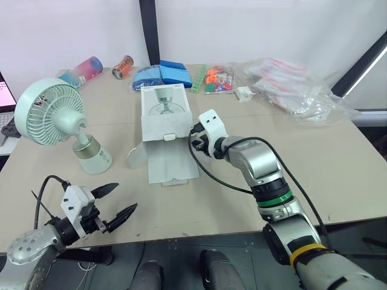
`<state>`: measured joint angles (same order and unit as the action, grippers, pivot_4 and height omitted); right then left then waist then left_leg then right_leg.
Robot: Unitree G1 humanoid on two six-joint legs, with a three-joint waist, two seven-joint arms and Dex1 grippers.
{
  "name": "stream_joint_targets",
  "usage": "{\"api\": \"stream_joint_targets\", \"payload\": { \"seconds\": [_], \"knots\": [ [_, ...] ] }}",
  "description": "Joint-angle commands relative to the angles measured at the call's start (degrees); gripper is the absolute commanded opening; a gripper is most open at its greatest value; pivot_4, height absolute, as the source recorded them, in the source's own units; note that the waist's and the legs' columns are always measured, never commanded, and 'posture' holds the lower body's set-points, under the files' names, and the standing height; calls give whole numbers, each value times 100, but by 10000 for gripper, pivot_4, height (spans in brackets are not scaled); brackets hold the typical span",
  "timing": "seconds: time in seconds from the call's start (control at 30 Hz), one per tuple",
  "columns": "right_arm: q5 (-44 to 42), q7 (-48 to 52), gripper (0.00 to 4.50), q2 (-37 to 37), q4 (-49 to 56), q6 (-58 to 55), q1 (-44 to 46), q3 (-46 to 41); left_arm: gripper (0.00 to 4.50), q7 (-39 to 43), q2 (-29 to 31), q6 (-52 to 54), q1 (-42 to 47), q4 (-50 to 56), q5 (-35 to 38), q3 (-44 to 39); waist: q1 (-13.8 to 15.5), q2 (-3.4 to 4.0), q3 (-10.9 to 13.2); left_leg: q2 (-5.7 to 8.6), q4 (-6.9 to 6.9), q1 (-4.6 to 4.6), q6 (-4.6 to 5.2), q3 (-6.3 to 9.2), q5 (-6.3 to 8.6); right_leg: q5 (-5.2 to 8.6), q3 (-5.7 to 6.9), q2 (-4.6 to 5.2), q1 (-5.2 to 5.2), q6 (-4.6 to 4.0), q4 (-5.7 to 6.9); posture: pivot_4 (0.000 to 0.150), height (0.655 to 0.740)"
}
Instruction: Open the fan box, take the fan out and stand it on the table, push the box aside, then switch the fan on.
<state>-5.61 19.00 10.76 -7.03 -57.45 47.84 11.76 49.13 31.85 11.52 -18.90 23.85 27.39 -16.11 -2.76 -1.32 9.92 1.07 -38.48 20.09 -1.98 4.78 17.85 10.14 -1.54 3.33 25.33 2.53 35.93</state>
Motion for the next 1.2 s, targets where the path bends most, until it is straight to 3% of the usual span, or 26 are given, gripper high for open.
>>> {"api": "stream_joint_targets", "payload": {
  "seconds": [0.03,0.13,0.23,0.27,0.3,0.67,1.03,1.2],
  "knots": [
    [27,-165,15341,-91,59,39,85,-193,45000,31,26,-164,-59,18,-38,-2,1,0,0,0,0,0,0,0,0,0,0,0,0,0,0,1500,7400],
    [41,-284,15341,-181,-35,112,91,-298,45000,57,40,-216,-69,-43,-75,23,1,0,0,0,0,1,0,0,0,0,0,0,0,0,-1,1500,7400],
    [51,-359,8584,-215,-121,166,112,-358,45000,70,46,-240,-60,-80,-91,30,1,0,0,0,0,0,0,0,0,0,0,0,0,0,0,1500,7400],
    [54,-368,2719,-213,-146,181,115,-363,45000,73,52,-243,-54,-92,-99,33,1,1,0,0,0,1,0,0,0,0,0,0,0,0,-1,1500,7400],
    [65,-382,244,-211,-176,200,111,-369,45000,79,60,-257,-48,-110,-111,37,1,0,0,0,0,1,0,0,0,0,0,0,0,0,-1,1500,7400],
    [104,-485,244,-92,-119,144,-26,-522,45000,123,56,-318,-43,-187,-217,91,0,2,0,0,1,0,0,0,0,0,0,0,-1,0,-1,1500,7400],
    [96,-849,244,681,2326,-2094,-917,-1870,45000,261,105,-324,116,-361,-220,308,31,11,3,4,1,11,2,11,1,3,6,3,-2,5,-10,1500,7400],
    [417,-1243,244,998,2668,-2588,-1204,-2634,45000,411,164,-335,505,-679,-258,478,12,31,0,3,1,6,3,6,2,5,6,2,-2,2,-9,1500,7400]
  ]
}}
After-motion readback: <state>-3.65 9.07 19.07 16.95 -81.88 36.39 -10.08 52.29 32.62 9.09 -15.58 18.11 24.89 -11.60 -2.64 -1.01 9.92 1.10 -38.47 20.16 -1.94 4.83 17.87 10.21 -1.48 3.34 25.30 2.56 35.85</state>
